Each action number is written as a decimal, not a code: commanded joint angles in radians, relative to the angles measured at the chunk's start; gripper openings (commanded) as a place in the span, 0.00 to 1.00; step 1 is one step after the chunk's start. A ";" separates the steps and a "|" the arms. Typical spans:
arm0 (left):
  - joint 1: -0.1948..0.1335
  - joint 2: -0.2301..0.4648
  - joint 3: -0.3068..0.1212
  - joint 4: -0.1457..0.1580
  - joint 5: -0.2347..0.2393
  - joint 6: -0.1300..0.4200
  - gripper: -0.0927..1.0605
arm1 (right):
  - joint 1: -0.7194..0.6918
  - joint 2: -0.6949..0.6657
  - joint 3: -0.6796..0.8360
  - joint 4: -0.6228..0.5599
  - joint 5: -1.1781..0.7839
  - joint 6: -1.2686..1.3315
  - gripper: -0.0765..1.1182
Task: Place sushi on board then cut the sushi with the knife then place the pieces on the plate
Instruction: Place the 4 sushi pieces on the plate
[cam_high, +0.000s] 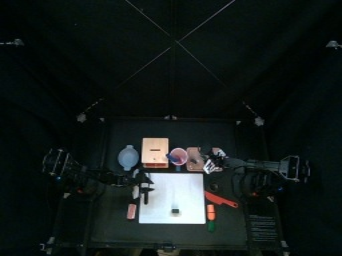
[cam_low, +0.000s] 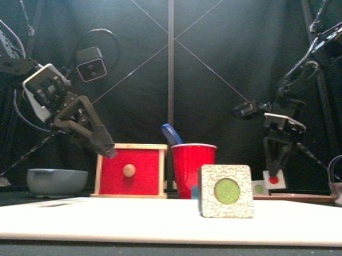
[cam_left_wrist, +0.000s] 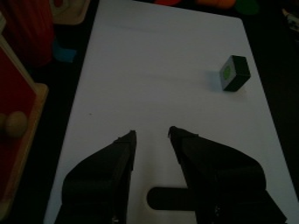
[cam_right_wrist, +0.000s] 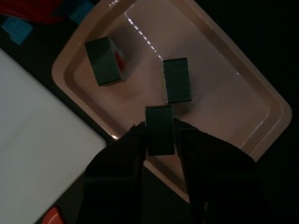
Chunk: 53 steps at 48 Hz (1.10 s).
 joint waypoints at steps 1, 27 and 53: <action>0.002 -0.002 -0.020 -0.002 -0.005 0.000 0.74 | -0.009 0.005 0.009 0.000 -0.017 0.002 0.63; 0.003 -0.002 -0.021 -0.012 -0.003 0.000 0.74 | 0.086 -0.098 -0.043 0.023 0.005 -0.002 0.74; 0.011 -0.002 -0.021 -0.011 -0.005 0.005 0.74 | 0.647 0.166 -0.308 0.006 -0.192 0.000 0.73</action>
